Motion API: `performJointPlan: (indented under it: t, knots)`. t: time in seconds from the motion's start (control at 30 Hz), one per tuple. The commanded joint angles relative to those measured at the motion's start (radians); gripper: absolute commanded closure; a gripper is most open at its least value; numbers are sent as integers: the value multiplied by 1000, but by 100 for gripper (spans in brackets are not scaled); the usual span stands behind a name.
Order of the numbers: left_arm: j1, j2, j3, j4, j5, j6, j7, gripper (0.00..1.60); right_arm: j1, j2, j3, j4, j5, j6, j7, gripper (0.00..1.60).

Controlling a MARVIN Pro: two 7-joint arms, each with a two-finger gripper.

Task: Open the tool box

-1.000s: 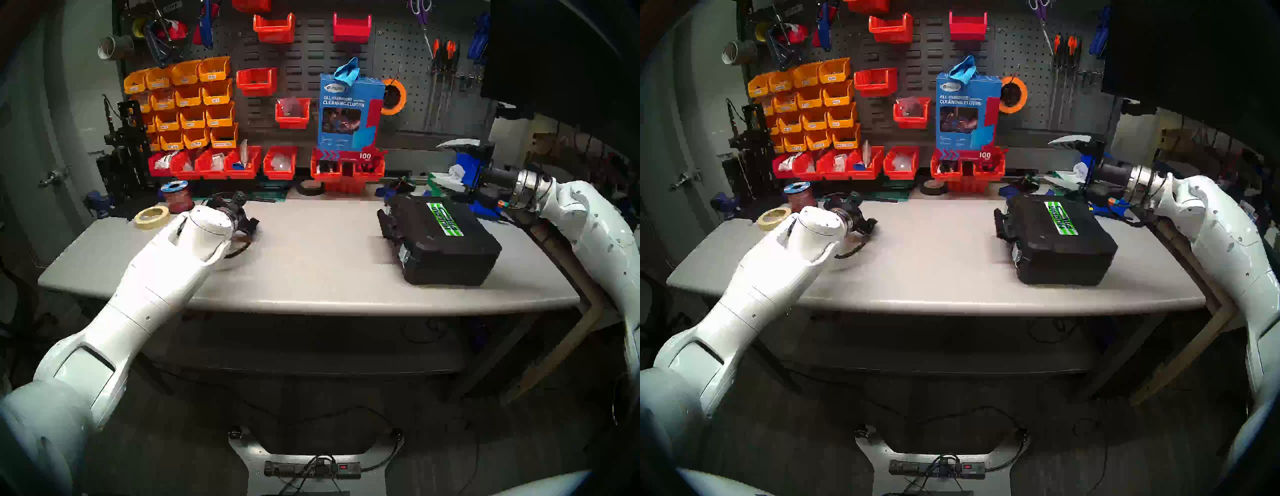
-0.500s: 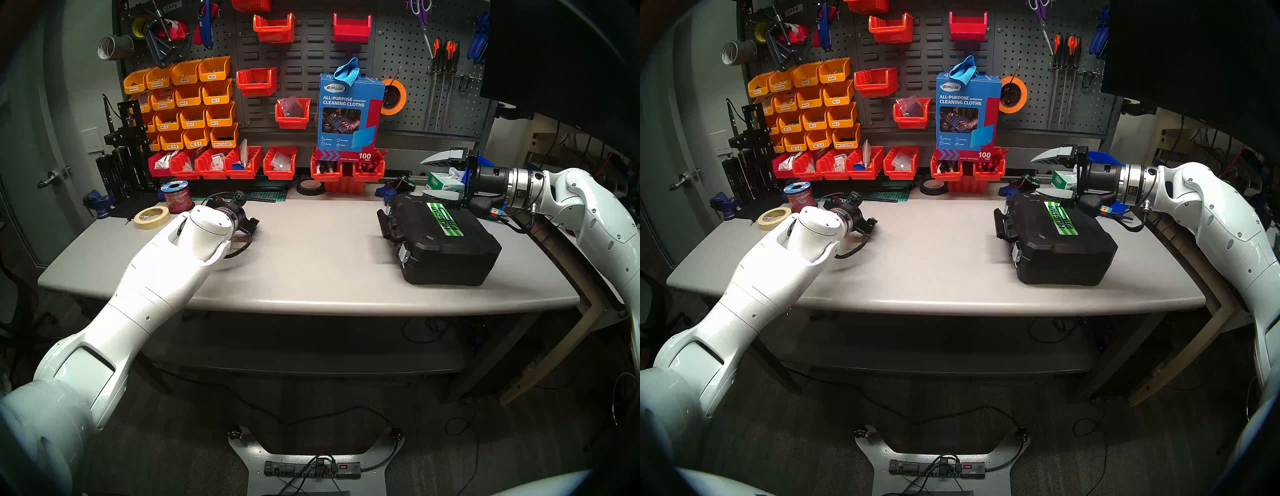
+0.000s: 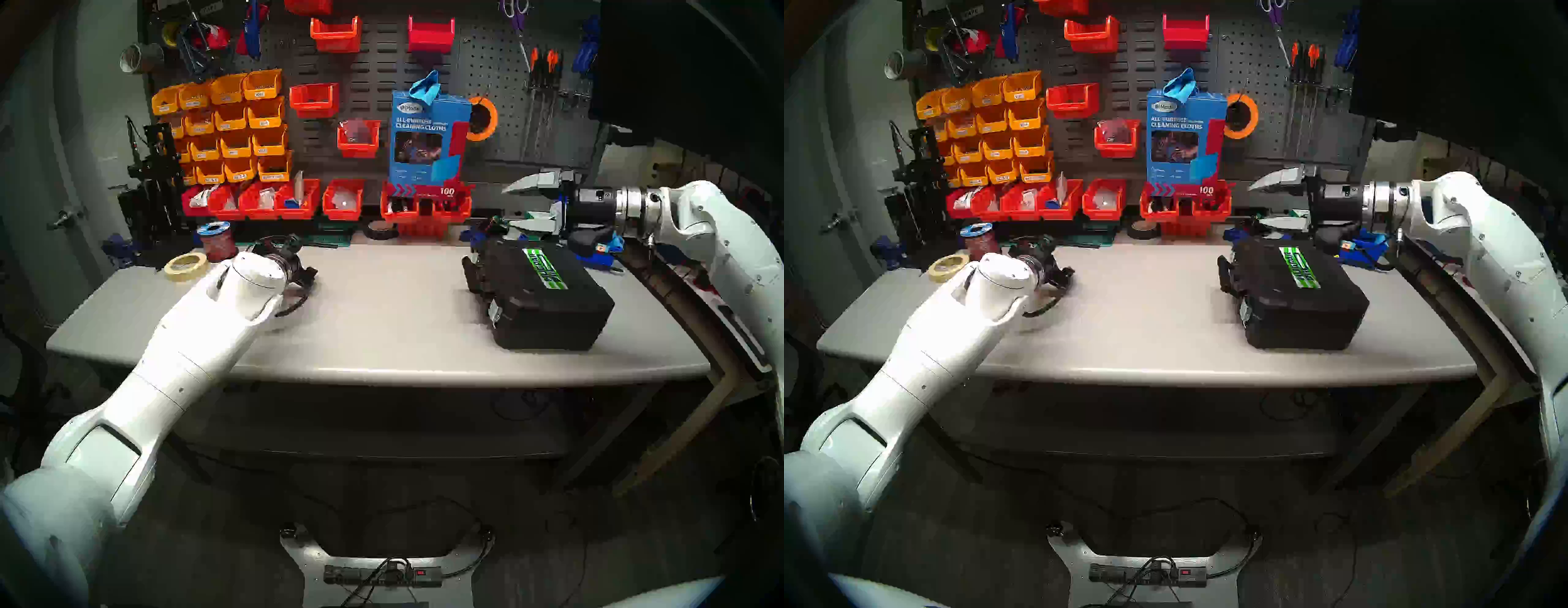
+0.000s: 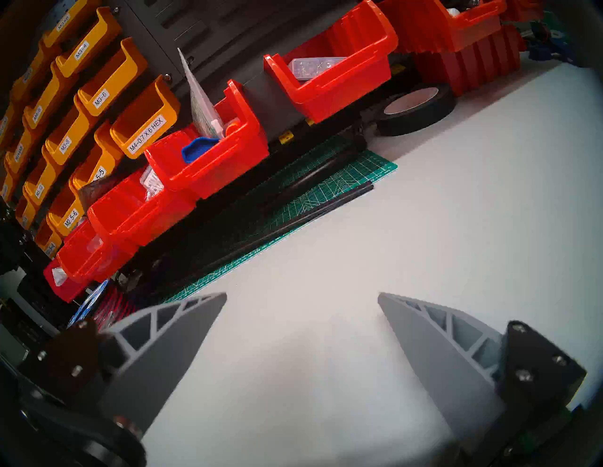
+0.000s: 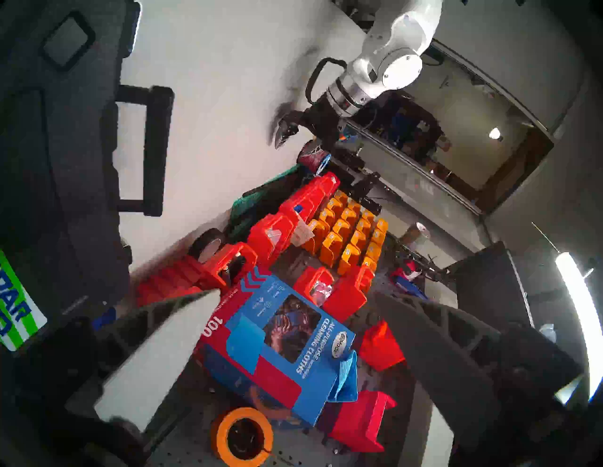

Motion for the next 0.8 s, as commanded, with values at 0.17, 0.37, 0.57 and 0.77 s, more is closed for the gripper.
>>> performJointPlan:
  t: [0.17,0.37,0.57,0.77]
  knots:
    - [-15,-2,-3,-9,0,-3,1,0,80,-18,-60,-21,-65,3,-18,0]
    - [-14,-2,-3,-9,-1,-3,3,0,122,-36,-95,-28,-106,3,-15,0]
    - [-14,-2,-3,-9,-3,-3,4,0,153,-49,-125,-31,-140,3,-10,0]
    - [-14,-2,-3,-9,-4,-3,6,0,171,-58,-158,-24,-168,3,-9,0]
